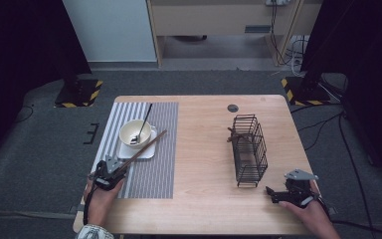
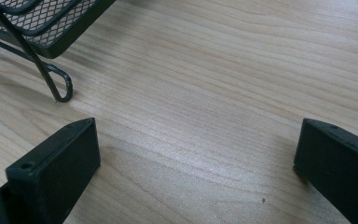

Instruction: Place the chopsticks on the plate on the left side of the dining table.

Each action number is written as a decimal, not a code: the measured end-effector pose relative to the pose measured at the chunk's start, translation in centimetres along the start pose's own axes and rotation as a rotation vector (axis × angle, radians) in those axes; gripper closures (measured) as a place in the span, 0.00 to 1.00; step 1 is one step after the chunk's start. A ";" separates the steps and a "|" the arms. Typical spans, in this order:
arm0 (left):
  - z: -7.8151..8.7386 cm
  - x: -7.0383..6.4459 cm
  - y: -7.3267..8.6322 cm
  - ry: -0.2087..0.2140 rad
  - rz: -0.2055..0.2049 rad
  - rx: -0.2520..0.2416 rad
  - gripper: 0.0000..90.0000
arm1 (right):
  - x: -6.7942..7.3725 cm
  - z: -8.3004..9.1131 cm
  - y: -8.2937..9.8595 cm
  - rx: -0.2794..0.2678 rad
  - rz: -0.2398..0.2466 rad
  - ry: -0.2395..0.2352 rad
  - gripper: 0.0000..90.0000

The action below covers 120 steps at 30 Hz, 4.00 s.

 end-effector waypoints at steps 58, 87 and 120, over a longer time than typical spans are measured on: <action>-1.1 3.5 1.1 -0.144 0.039 -0.031 0.47 | 0.0 0.0 0.0 0.000 0.000 0.000 0.00; -0.8 3.9 1.9 -0.168 0.040 -0.027 0.63 | 0.0 0.0 0.0 -0.001 0.001 0.000 0.00; -1.3 4.9 2.1 -0.152 0.046 -0.014 0.64 | 0.0 0.0 0.0 -0.001 0.000 0.000 0.00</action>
Point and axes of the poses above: each handheld gripper's, and its own axes: z roughly backward along the jaws, y roughly out of its underside, x roughly to its left, the point moved 5 cm from there along -z, roughly forward along the jaws, and after that the axes turned 7 degrees about -z, right-handed, at the moved point
